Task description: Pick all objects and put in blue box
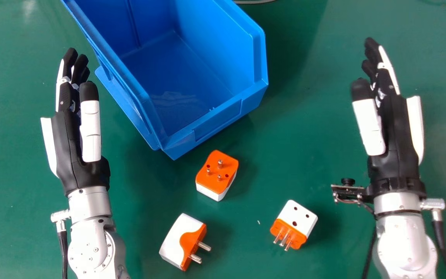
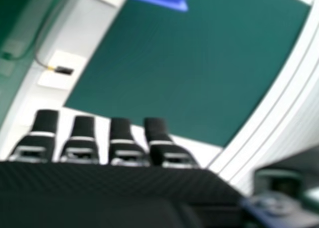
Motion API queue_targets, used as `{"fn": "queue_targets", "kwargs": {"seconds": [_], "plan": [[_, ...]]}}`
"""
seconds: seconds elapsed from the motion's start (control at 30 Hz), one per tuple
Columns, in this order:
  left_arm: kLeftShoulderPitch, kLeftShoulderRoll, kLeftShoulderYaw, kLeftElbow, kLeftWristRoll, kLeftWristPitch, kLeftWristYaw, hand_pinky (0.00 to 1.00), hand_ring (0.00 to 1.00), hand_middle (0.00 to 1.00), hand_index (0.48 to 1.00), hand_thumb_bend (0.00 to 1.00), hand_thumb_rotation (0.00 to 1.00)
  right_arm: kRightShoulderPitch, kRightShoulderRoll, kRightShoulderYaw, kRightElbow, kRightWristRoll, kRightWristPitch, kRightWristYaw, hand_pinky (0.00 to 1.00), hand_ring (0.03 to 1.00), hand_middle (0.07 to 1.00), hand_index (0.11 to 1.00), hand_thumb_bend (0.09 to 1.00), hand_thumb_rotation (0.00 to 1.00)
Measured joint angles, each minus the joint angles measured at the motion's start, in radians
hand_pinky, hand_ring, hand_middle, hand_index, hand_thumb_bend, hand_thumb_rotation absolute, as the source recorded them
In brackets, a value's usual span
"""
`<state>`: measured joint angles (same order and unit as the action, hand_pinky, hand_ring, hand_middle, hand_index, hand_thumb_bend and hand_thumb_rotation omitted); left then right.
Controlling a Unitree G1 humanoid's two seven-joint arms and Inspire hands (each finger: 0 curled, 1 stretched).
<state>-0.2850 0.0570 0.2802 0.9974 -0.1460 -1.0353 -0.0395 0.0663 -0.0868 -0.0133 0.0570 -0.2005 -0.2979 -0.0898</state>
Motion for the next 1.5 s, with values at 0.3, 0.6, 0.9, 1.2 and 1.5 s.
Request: {"fn": "queue_targets", "kwargs": {"seconds": [0.3, 0.6, 0.9, 1.2, 1.5], "plan": [[0.008, 0.000, 0.000, 0.000, -0.001, -0.001, -0.003, 0.94, 0.94, 0.92, 0.904, 0.83, 0.85, 0.058, -0.157, 0.051, -0.124, -0.127, 0.135, 0.151, 0.84, 0.912, 0.928, 0.914, 0.694, 0.84], [0.009, 0.000, 0.000, 0.000, -0.003, -0.001, -0.012, 0.94, 0.94, 0.92, 0.900, 0.83, 0.85, 0.084, -0.282, 0.092, -0.253, -0.224, 0.254, 0.300, 0.89, 0.929, 0.940, 0.938, 0.694, 0.77], [0.010, 0.000, 0.000, 0.000, -0.004, -0.001, -0.013, 0.94, 0.94, 0.92, 0.896, 0.83, 0.85, 0.096, -0.363, 0.140, -0.374, -0.281, 0.422, 0.483, 0.93, 0.939, 0.942, 0.953, 0.758, 0.70], [0.010, 0.000, 0.000, 0.000, -0.004, -0.001, -0.015, 0.94, 0.94, 0.92, 0.891, 0.82, 0.84, 0.080, -0.400, 0.191, -0.467, -0.344, 0.559, 0.597, 0.96, 0.938, 0.941, 0.953, 0.855, 0.54], [0.010, -0.001, 0.001, 0.000, -0.005, -0.001, -0.019, 0.94, 0.94, 0.91, 0.891, 0.82, 0.84, 0.076, -0.407, 0.253, -0.550, -0.467, 0.654, 0.629, 0.94, 0.942, 0.946, 0.946, 0.865, 0.45]]}}
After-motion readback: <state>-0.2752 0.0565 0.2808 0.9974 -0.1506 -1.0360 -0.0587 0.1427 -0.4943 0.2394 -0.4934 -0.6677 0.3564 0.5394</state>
